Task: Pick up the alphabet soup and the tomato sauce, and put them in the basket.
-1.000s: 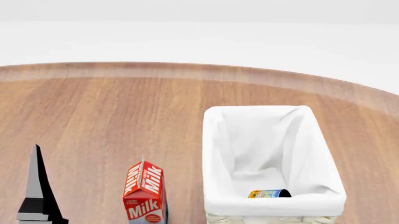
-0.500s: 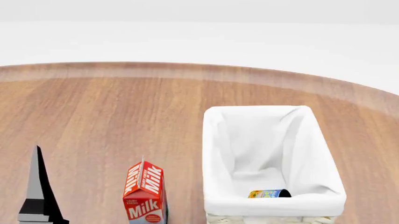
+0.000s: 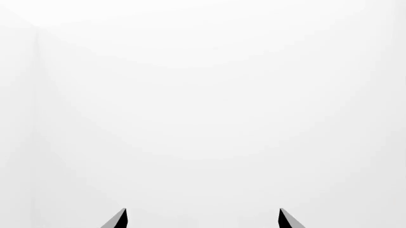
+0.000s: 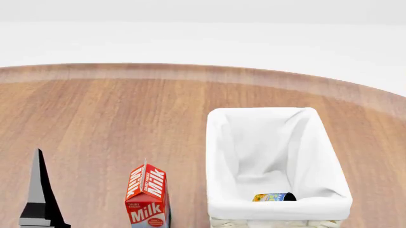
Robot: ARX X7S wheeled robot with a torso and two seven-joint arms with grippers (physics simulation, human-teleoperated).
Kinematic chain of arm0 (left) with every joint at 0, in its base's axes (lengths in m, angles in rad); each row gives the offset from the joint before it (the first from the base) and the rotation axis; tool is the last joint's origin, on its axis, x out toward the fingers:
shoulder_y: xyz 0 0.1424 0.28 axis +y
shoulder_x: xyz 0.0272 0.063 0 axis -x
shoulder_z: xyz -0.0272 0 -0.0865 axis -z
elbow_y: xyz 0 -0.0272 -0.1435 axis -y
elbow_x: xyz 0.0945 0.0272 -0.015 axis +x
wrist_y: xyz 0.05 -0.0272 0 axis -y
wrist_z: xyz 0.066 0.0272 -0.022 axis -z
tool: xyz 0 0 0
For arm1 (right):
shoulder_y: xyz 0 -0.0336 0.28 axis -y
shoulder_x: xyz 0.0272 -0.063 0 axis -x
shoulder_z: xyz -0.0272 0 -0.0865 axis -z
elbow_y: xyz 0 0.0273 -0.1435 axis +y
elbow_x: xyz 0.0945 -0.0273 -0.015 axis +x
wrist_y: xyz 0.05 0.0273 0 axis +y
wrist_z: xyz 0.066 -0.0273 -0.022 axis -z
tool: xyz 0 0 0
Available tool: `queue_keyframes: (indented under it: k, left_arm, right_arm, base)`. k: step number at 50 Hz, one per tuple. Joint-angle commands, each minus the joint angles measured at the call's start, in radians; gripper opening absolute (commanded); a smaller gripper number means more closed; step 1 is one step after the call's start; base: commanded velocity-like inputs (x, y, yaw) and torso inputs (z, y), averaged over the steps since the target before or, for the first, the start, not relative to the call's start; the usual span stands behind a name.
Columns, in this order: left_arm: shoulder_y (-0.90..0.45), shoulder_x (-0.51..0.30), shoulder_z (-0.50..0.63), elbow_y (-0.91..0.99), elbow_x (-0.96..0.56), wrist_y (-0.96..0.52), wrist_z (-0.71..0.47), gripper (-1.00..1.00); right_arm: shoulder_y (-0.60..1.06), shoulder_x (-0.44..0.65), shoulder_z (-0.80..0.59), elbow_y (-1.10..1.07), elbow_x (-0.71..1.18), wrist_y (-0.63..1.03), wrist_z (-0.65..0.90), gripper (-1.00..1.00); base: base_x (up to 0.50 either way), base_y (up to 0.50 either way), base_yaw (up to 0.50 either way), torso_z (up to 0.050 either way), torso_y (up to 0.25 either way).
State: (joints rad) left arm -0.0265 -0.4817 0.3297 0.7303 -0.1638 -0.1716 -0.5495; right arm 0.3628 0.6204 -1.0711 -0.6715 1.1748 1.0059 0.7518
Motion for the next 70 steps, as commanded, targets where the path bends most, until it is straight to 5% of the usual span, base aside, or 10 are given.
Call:
queue_keyframes:
  k: [1,70]
  left_arm:
    - [-0.005,0.0,0.003,0.0,0.0,-0.003,-0.001,1.0]
    - [-0.001,-0.012,0.008,0.0,-0.004,0.003,-0.012,1.0]
  right_arm:
    - [-0.014,0.014,-0.006,0.042,-0.045,-0.04,-0.049,1.0]
    - [-0.088,0.005,-0.057,0.239,-0.195,-0.209,-0.215,1.0]
  base:
    - [0.0,0.0,0.0,0.0,0.0]
    - [0.0,0.0,0.0,0.0,0.0]
